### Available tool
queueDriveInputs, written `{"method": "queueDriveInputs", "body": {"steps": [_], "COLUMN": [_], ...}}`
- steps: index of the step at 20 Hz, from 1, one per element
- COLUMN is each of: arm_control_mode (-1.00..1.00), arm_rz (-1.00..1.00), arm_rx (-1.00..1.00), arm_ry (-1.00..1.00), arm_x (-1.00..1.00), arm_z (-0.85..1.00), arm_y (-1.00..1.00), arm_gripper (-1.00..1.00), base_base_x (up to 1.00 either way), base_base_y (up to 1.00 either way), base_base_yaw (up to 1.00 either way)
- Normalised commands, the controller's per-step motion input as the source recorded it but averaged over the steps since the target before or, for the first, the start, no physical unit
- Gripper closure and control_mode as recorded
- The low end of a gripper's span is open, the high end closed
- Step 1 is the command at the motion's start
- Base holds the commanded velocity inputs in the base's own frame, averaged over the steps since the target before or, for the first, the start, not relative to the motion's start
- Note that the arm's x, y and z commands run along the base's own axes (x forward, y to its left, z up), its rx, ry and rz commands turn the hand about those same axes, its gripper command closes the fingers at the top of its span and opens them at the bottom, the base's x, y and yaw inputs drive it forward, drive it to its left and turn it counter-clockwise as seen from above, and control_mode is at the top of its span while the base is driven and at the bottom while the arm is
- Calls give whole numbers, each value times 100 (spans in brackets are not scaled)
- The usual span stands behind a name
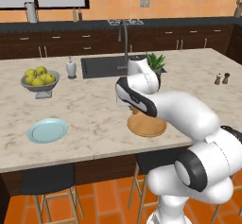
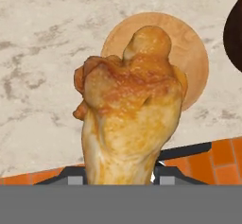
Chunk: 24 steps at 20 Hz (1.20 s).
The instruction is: Pick the chicken drumstick and carrot from their plates and place them in the bowl. Then put the bowl in the fridge.
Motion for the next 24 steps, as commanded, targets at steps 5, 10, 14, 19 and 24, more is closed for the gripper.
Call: {"method": "queueDriveInputs", "body": {"steps": [5, 10, 14, 19, 24], "arm_control_mode": [-100, -100, -100, -100, -100], "arm_rz": [-1, 0, 5, 0, 0], "arm_rx": [0, 0, 0, 0, 0], "arm_ry": [0, 0, 0, 0, 0], "arm_x": [0, 16, 10, 13, 41], "arm_z": [11, 0, 0, 0, 0], "arm_y": [-100, -100, -100, -100, -100], "arm_gripper": [100, 100, 100, 100, 100], "base_base_x": [0, 0, 0, 0, 0], "base_base_y": [0, 0, 0, 0, 0], "base_base_yaw": [0, 0, 0, 0, 0]}}
